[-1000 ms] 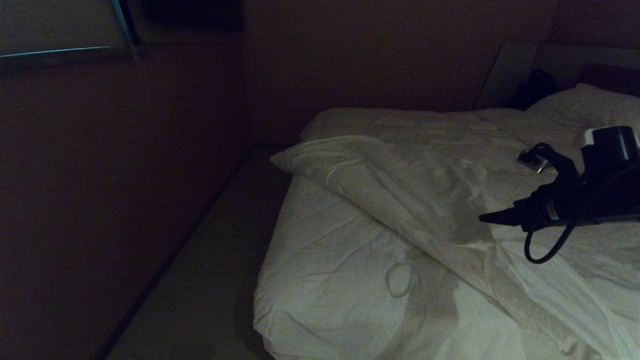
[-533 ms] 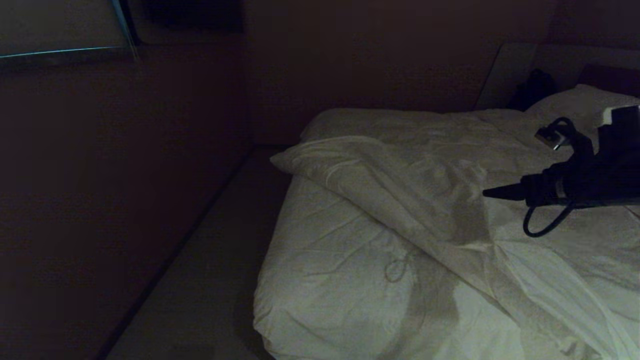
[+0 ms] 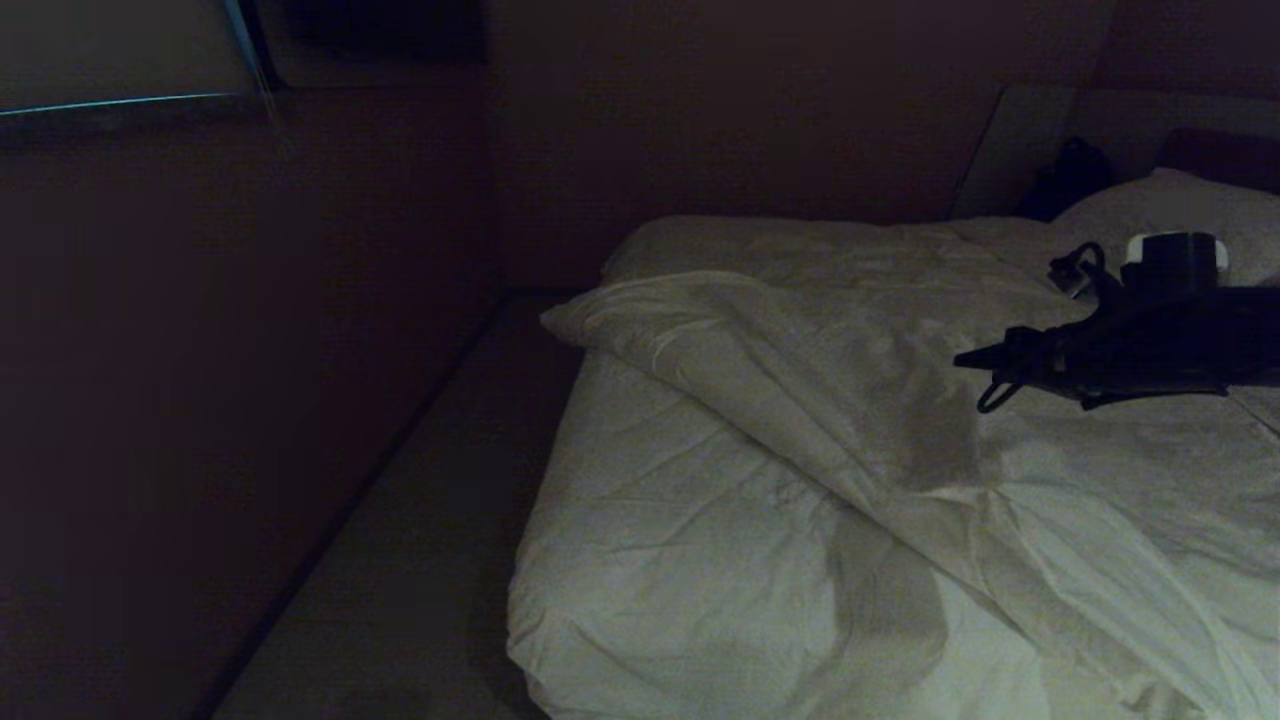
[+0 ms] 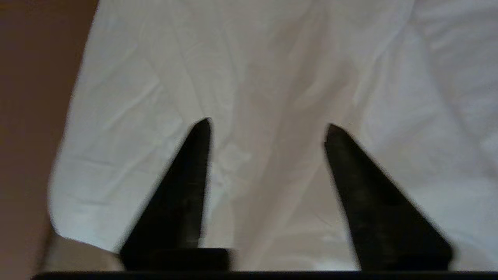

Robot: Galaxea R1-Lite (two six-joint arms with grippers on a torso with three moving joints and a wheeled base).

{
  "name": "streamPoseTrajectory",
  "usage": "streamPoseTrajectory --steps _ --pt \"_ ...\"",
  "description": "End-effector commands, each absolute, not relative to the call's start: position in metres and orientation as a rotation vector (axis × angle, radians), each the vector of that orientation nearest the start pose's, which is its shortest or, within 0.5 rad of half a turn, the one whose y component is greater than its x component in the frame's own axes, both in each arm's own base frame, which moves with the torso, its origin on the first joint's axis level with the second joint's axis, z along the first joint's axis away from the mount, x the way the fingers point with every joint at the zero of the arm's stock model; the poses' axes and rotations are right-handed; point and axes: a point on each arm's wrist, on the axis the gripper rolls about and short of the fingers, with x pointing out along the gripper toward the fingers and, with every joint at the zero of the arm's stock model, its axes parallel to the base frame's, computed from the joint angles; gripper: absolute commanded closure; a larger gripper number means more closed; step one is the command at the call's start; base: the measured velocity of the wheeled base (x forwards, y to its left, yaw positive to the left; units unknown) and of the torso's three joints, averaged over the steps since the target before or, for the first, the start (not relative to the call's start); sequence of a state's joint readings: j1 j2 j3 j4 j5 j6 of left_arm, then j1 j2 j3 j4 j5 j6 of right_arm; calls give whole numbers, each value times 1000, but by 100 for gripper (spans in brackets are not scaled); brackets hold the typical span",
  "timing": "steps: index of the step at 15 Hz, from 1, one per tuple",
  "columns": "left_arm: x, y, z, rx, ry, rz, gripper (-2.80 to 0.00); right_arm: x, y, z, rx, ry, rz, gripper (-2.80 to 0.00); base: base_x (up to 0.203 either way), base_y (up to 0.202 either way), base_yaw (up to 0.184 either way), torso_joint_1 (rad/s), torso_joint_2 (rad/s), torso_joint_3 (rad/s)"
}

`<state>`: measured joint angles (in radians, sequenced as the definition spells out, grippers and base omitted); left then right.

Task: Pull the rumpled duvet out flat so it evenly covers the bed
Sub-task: Flatten the corners of the folded blanket

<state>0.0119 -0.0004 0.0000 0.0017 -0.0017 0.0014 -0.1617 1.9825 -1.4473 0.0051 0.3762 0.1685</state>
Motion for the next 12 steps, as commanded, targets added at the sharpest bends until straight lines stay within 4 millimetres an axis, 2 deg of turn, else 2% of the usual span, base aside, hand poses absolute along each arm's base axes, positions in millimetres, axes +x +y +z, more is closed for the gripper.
streamPoseTrajectory --steps 1,5,12 --pt "-23 0 75 2 2 11 0 405 -61 186 462 573 116 0 0 0 0 0 0 0" --pt "-23 0 75 2 2 11 0 416 -68 186 542 558 79 0 0 0 0 0 0 0" --pt "-23 0 75 2 2 11 0 438 -79 172 641 551 0 0 0 0 0 0 0 0"
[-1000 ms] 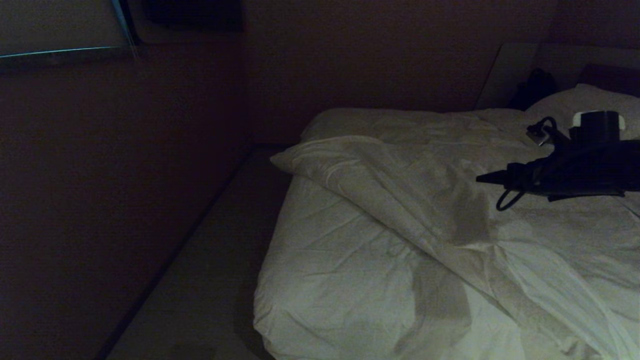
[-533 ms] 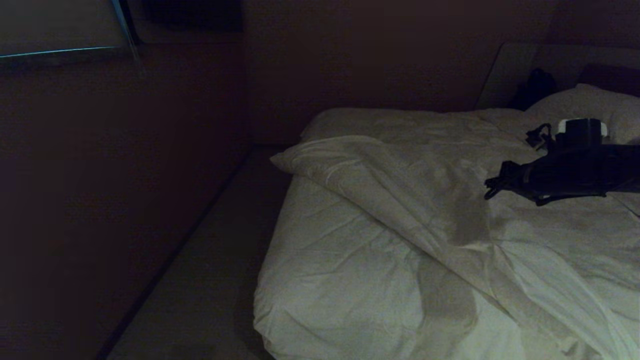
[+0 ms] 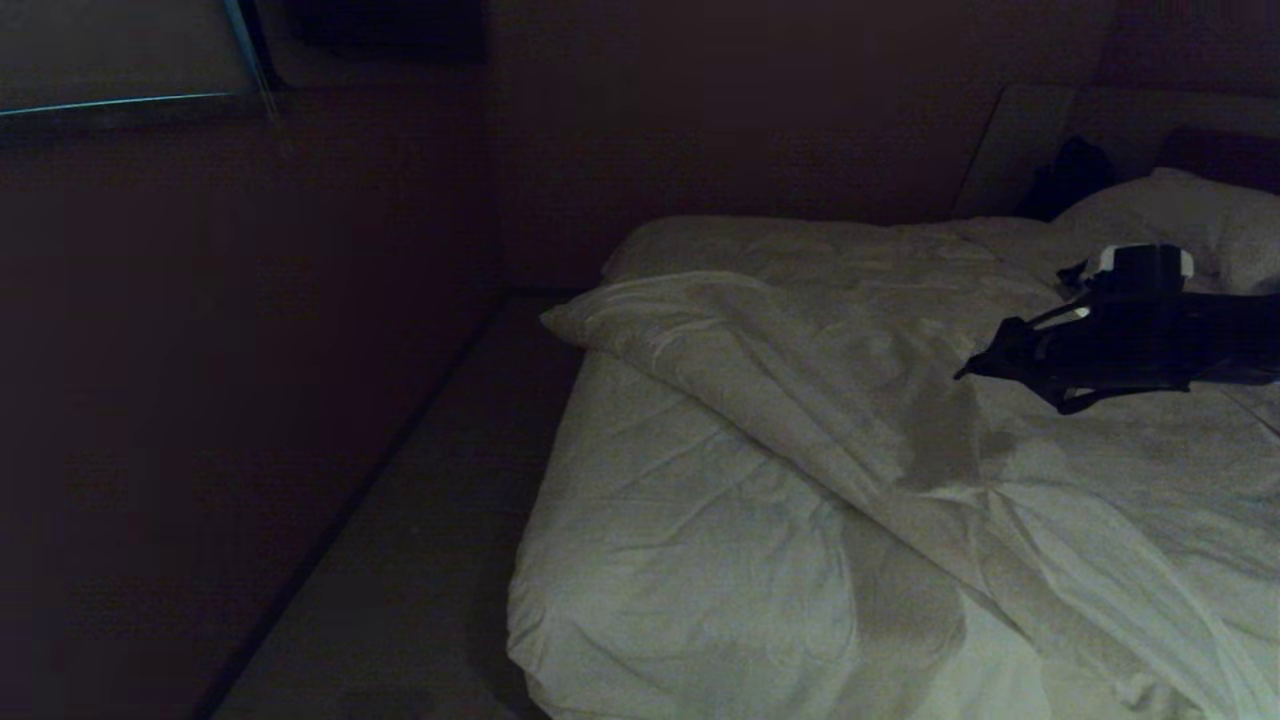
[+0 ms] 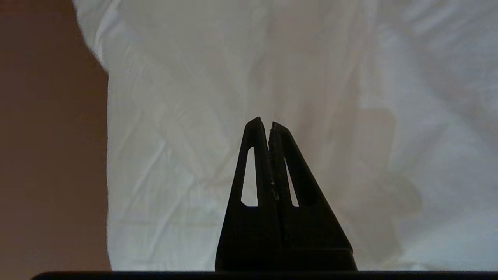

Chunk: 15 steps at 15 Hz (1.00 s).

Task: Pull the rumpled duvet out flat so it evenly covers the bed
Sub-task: Flatten the corners of the folded blanket

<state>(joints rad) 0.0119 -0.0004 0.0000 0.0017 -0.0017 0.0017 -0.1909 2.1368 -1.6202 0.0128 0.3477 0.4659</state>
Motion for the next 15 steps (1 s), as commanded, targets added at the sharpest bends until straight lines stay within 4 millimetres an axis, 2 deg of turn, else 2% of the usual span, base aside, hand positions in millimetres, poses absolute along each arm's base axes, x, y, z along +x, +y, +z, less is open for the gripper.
streamPoseTrajectory --steps 1,7,14,15 --pt "-23 0 75 2 2 11 0 440 -82 169 647 551 -14 0 0 0 0 0 0 0" --pt "-23 0 75 2 2 11 0 452 -90 153 658 563 -33 0 0 0 0 0 0 0" --pt "-23 0 75 2 2 11 0 476 -114 152 665 526 -51 0 0 0 0 0 0 0" --pt "-23 0 75 2 2 11 0 478 -117 155 662 511 -50 -280 0 0 0 0 0 0"
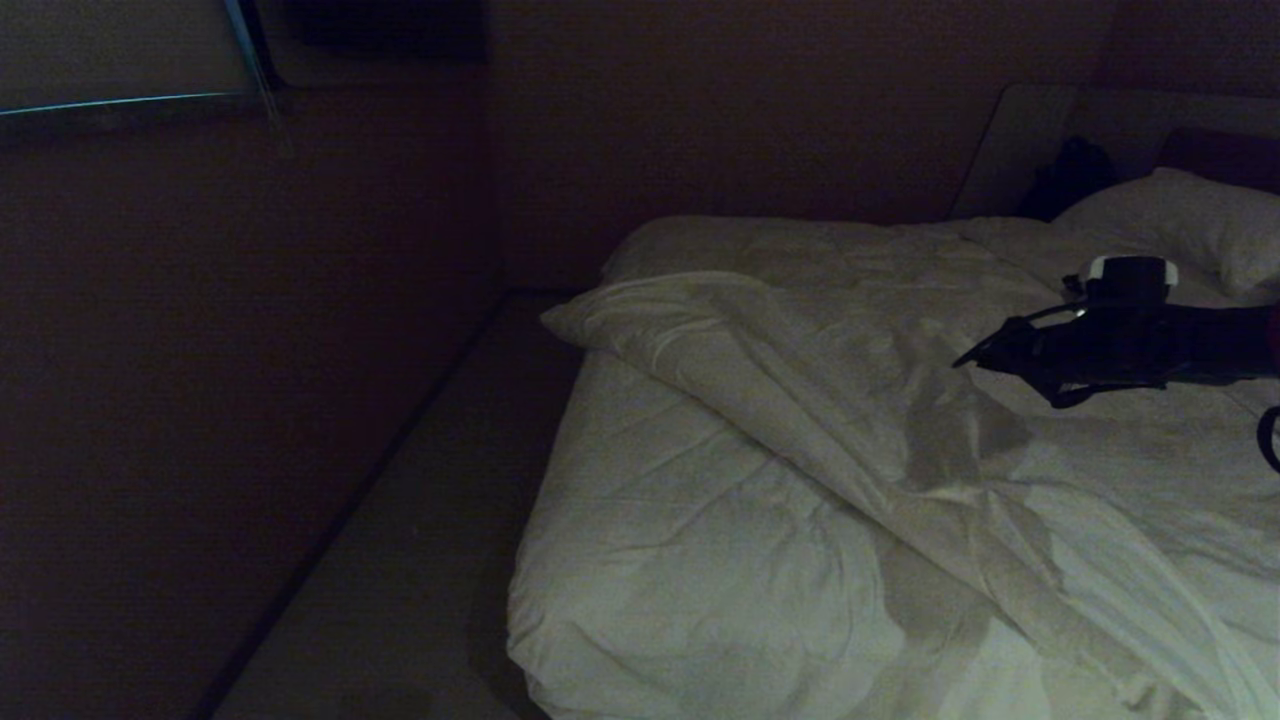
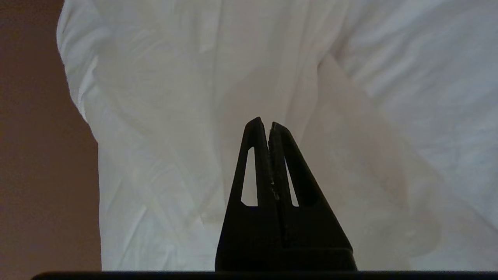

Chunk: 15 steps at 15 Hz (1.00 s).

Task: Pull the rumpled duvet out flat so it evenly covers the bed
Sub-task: Flatten the corners of the folded blanket

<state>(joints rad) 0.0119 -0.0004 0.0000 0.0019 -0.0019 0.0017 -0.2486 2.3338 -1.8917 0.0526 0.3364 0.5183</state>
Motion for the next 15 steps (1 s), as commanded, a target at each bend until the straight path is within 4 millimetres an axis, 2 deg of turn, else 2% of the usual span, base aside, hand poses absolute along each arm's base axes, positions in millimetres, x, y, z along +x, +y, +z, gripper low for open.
streamPoseTrajectory --steps 1,8,15 --pt "-23 0 75 2 2 11 0 480 -119 153 661 500 -47 -280 0 0 0 0 0 0" --pt "-23 0 75 2 2 11 0 481 -119 149 662 508 -47 -280 0 0 0 0 0 0" --pt "-23 0 75 2 2 11 0 487 -121 135 625 504 -58 -280 0 0 0 0 0 0"
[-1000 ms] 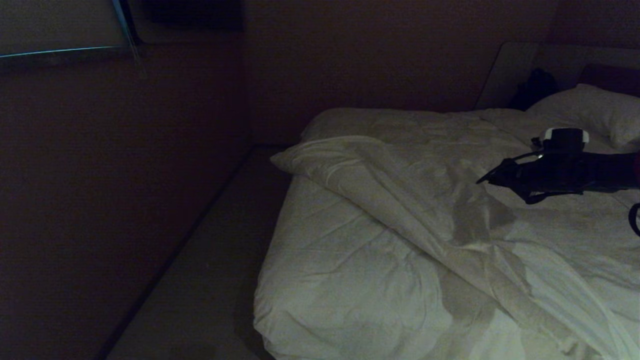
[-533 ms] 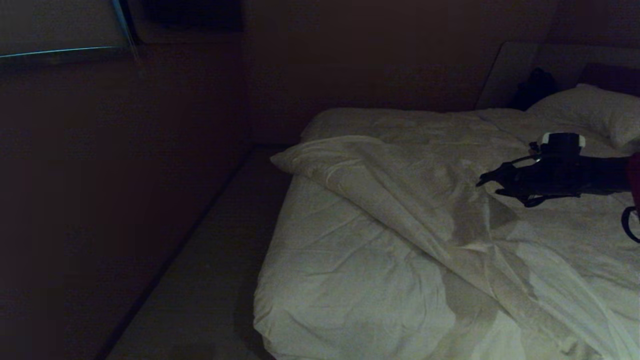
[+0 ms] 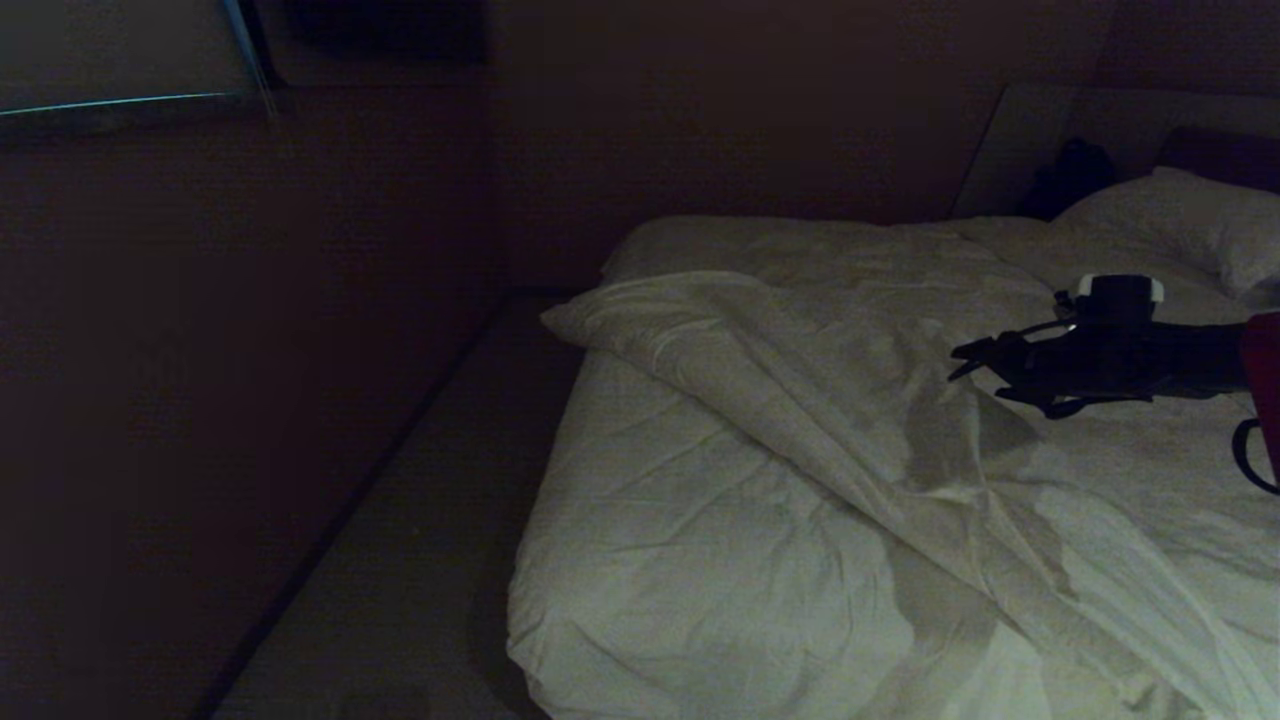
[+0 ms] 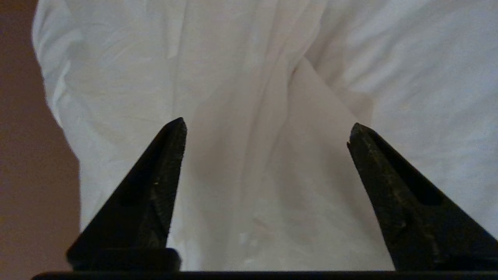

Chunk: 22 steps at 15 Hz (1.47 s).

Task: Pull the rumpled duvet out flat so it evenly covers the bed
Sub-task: Flatten the corners of the folded blanket

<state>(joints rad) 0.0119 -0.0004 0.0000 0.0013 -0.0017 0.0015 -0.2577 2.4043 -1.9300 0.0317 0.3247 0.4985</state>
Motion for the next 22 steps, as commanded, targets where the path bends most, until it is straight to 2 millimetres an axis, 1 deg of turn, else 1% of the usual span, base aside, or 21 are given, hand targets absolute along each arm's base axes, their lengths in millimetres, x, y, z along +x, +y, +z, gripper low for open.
streamPoseTrajectory --steps 1,3,5,8,12,14,22 --pt "-23 0 75 2 2 11 0 488 -122 130 608 511 -70 -280 0 0 0 0 0 0" --pt "-23 0 75 2 2 11 0 490 -122 125 589 518 -85 -280 0 0 0 0 0 0" --pt "-23 0 75 2 2 11 0 493 -123 113 560 536 -107 -280 0 0 0 0 0 0" --pt "-23 0 75 2 2 11 0 496 -120 103 557 558 -102 -280 0 0 0 0 0 0" --pt "-23 0 75 2 2 11 0 498 -109 100 556 580 -81 -280 0 0 0 0 0 0" --pt "-23 0 75 2 2 11 0 499 -97 98 558 598 -59 -280 0 0 0 0 0 0" --pt "-23 0 75 2 2 11 0 500 -84 97 565 629 -43 -280 0 0 0 0 0 0"
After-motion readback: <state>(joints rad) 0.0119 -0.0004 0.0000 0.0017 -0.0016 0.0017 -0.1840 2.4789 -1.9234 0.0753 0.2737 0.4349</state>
